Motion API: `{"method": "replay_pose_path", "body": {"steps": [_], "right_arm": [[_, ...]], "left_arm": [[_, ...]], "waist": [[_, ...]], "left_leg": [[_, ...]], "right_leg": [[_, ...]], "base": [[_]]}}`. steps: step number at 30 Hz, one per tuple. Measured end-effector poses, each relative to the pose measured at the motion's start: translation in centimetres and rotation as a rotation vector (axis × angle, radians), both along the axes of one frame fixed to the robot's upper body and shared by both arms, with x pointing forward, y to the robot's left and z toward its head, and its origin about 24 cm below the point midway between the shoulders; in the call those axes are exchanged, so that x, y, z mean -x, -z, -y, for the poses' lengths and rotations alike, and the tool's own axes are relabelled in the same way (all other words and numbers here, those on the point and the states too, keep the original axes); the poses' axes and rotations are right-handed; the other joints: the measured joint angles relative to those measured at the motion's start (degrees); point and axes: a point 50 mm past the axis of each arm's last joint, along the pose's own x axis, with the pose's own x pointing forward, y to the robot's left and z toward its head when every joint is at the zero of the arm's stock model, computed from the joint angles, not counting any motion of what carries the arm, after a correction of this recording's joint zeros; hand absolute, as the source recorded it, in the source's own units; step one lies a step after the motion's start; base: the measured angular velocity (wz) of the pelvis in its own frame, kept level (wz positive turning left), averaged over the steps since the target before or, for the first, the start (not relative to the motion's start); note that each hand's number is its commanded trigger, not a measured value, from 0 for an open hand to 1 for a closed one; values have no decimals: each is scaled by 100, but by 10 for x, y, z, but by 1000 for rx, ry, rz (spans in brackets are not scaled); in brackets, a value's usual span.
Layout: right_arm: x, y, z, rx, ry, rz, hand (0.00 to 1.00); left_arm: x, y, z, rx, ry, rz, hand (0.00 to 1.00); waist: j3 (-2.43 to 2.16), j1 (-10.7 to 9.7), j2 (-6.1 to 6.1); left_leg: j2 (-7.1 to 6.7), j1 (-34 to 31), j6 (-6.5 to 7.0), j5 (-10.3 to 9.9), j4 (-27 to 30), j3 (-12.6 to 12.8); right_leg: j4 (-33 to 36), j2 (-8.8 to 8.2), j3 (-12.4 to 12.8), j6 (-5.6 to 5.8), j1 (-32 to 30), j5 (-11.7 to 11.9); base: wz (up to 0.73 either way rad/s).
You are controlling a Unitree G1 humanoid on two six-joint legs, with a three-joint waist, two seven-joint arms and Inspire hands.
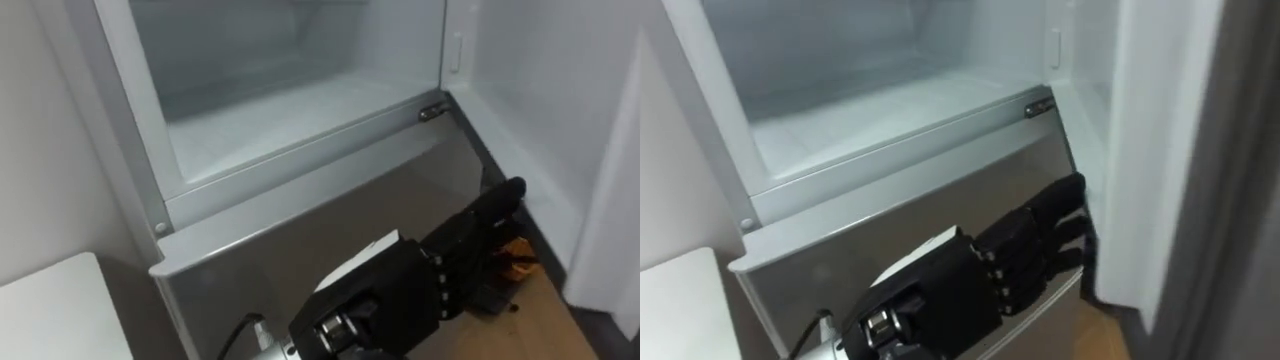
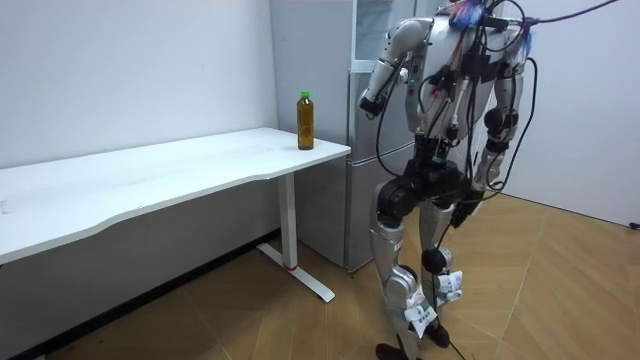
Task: Put the bottle in the upper fridge
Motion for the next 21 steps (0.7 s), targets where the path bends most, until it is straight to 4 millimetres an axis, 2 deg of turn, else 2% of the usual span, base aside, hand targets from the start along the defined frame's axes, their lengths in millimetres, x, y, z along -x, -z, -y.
{"method": "replay_pose_path", "body": {"steps": [7, 9, 11, 14, 19, 21], "right_arm": [[8, 1, 2, 8, 27, -35, 0], [9, 2, 3, 11, 27, -40, 0], [12, 2, 4, 14, 33, -45, 0], [13, 2, 5, 11, 36, -55, 0], [19, 0, 12, 11, 48, -73, 0], [21, 0, 13, 16, 49, -79, 0]], "left_arm": [[0, 0, 0, -3, 5, 2, 0], [-1, -1, 1, -5, 9, 7, 0], [-4, 1, 0, -15, 7, -1, 0], [-9, 4, 1, -21, 2, -20, 0], [-11, -2, 5, -9, 29, -22, 0], [-12, -5, 6, -9, 33, -11, 0]], "waist": [[-1, -108, 8], [6, -166, 38], [17, -200, 57], [4, -262, 86], [12, -354, 131], [17, -454, 141]], "left_leg": [[42, 38, -8, -5, 8, 74], [101, 72, -132, -81, 46, 79], [137, 67, -173, -107, 85, 127], [166, 34, -175, -109, 96, 313], [192, -18, -175, -108, 97, 376], [201, -18, -176, -107, 96, 383]], "right_leg": [[84, 35, 149, -7, -45, 23], [78, 105, 195, -26, -39, 34], [77, 131, 205, -40, -53, 42], [90, 156, 222, -57, -137, 52], [85, 194, 288, -94, -218, 75], [82, 210, 327, -102, -222, 79]], "base": [[-15], [-24], [-17], [-16], [-11], [-5]]}}
